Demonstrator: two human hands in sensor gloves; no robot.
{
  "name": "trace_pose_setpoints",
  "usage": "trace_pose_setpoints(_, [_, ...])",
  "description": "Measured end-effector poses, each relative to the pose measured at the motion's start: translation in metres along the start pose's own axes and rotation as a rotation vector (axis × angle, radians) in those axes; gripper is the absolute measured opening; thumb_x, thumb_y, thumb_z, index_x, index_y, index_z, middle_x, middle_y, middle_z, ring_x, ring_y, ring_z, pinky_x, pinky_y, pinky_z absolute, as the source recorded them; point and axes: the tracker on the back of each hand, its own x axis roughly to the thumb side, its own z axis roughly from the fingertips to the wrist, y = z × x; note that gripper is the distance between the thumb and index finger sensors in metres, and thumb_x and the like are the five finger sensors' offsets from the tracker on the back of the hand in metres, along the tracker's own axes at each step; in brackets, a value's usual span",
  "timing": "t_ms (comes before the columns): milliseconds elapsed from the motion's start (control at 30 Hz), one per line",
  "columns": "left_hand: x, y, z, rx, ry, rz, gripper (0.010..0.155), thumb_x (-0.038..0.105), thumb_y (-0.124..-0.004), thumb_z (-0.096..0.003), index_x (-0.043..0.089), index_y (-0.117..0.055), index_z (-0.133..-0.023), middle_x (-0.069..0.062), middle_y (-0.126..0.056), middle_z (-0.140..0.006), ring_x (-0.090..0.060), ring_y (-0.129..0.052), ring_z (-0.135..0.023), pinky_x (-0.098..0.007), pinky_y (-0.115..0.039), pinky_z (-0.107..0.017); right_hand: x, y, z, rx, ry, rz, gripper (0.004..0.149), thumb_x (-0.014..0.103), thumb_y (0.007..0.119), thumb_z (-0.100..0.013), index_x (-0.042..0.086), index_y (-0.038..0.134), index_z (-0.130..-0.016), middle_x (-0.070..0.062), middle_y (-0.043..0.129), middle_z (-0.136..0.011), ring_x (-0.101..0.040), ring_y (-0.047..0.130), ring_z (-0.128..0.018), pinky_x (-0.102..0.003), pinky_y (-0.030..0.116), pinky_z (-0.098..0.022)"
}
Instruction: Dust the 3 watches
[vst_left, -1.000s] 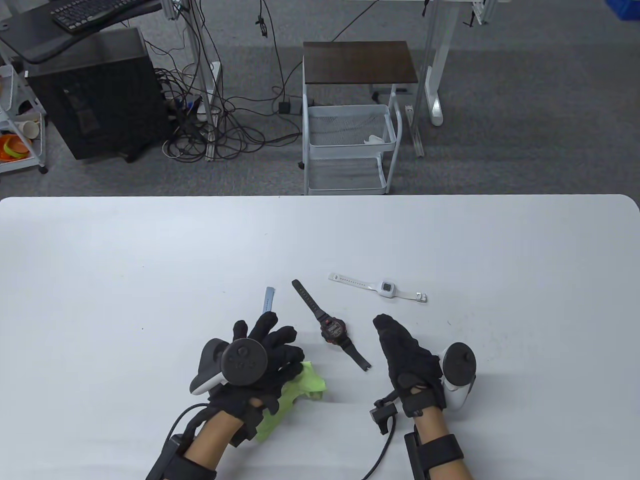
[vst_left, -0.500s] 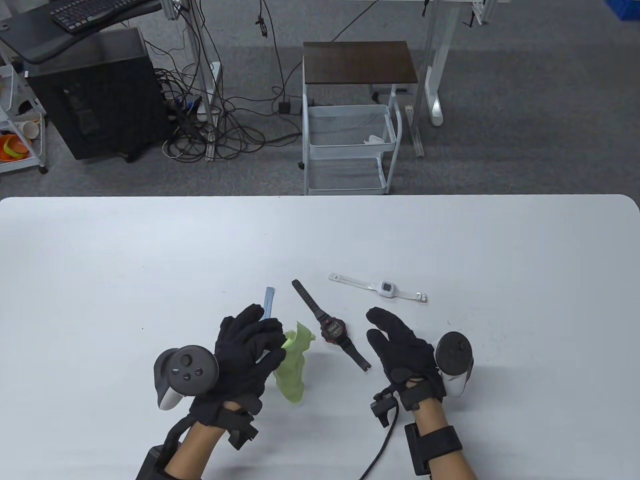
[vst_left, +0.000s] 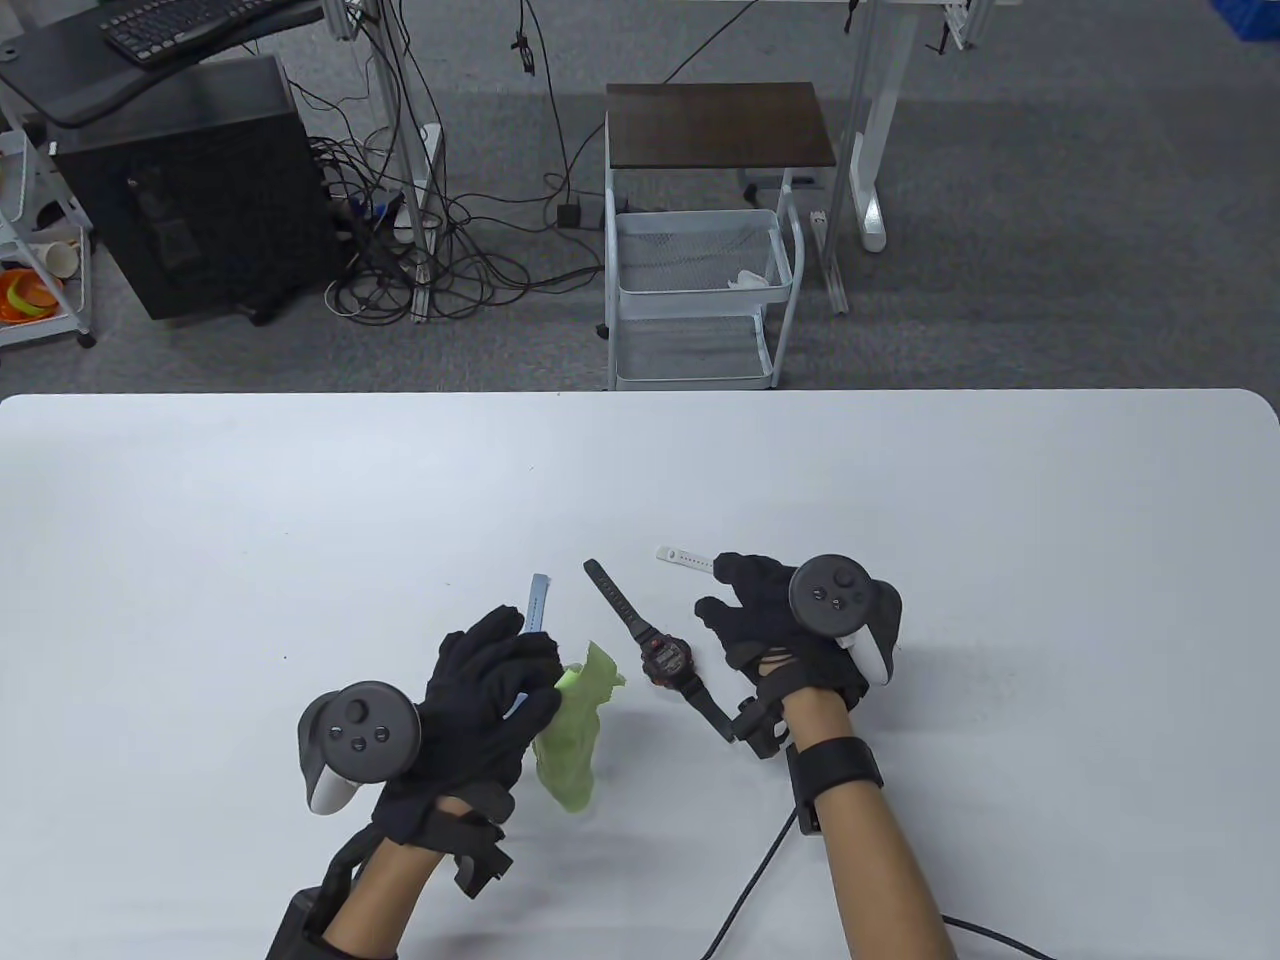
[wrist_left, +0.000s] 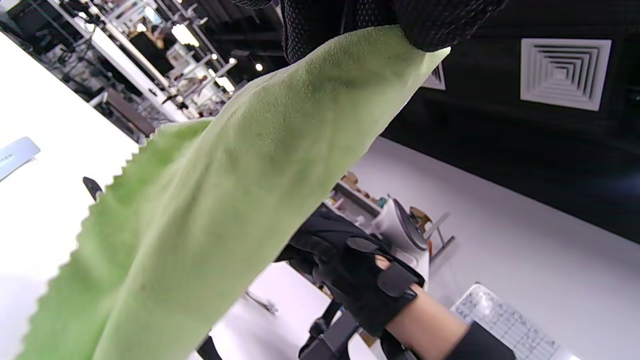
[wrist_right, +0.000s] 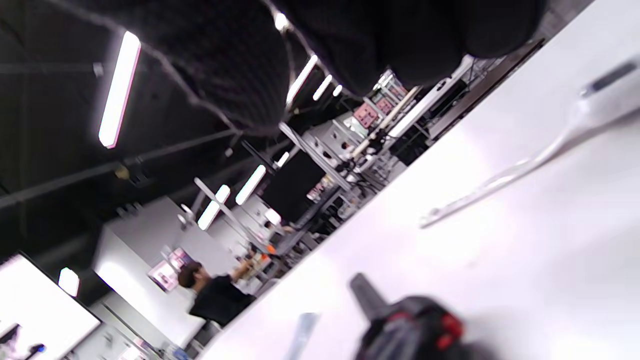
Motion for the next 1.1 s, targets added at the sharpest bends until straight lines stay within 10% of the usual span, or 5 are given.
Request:
trace_pose_setpoints(333, [-0.009, 0.015, 0.002, 0.067, 0.027, 0.046, 0.044, 0.049, -0.064, -0.0609, 0.022, -0.068, -0.096, -0.001, -0.057, -0.113, -0.041, -0.033, -0.116, -0.074, -0.021, -0.073, -0.001, 0.017, -0.053, 0.150, 0.065, 0.402, 0.065, 0.040, 0.090, -0.040, 0.005, 0.075, -0.092, -0.029, 0.070, -0.094, -0.055, 0.065, -0.080, -0.076, 0.024, -0.059])
trace_pose_setpoints(1100, [-0.010, 0.021, 0.004, 0.093, 0.031, 0.088, 0.044, 0.049, -0.064, -0.0611, 0.022, -0.068, -0.096, -0.002, -0.057, -0.113, -0.042, -0.033, -0.116, -0.074, -0.021, -0.073, -0.003, 0.081, -0.118, 0.304, 0.142, 0.701, 0.054, 0.039, 0.090, -0.036, 0.016, 0.084, -0.085, -0.022, 0.077, -0.091, -0.048, 0.075, -0.076, -0.077, 0.029, -0.061])
